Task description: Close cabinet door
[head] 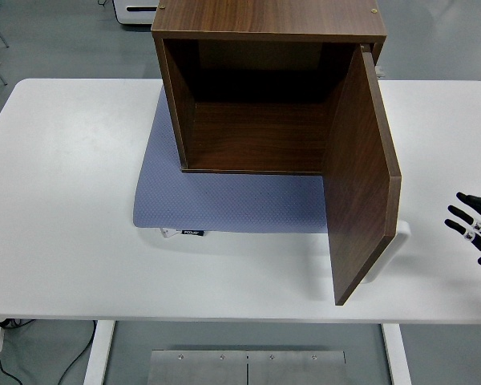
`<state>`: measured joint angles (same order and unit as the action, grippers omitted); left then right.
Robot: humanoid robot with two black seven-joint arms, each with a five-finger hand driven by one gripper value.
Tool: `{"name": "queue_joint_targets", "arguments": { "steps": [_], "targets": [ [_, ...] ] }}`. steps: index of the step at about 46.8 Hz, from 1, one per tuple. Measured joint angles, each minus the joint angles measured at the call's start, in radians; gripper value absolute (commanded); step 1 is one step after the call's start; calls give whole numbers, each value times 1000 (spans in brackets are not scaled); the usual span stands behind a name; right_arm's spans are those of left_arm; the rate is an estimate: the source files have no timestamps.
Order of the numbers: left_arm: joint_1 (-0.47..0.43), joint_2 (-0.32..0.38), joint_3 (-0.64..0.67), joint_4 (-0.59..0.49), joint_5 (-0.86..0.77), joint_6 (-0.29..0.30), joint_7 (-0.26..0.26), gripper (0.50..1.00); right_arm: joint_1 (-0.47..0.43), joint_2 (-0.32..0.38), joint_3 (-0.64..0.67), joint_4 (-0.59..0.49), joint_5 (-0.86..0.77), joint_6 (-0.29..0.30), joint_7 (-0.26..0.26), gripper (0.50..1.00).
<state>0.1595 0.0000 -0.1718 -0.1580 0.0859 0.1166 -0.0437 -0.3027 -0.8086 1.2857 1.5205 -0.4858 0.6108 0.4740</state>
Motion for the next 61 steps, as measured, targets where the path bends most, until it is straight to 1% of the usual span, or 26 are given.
{"name": "queue_joint_targets", "arguments": {
  "steps": [6,30,39,43,52,61],
  "targets": [
    [0,0,0,0,0,0,0,1000,-17,-1,0,20,-6,0,0,1000],
    [0,0,0,0,0,0,1,1000,-24,22,-5,79,-78,0,-9,1000],
    [0,0,0,0,0,0,1,1000,-14,41,-9,91,-109,0,-14,1000],
    [0,0,0,0,0,0,1,1000,-7,52,-9,92,-122,0,-25,1000],
    [0,0,0,0,0,0,1,1000,24,83,-19,92,-145,0,-49,1000],
    [0,0,0,0,0,0,1,1000,63,106,-60,91,-172,0,-51,1000]
  ]
}}
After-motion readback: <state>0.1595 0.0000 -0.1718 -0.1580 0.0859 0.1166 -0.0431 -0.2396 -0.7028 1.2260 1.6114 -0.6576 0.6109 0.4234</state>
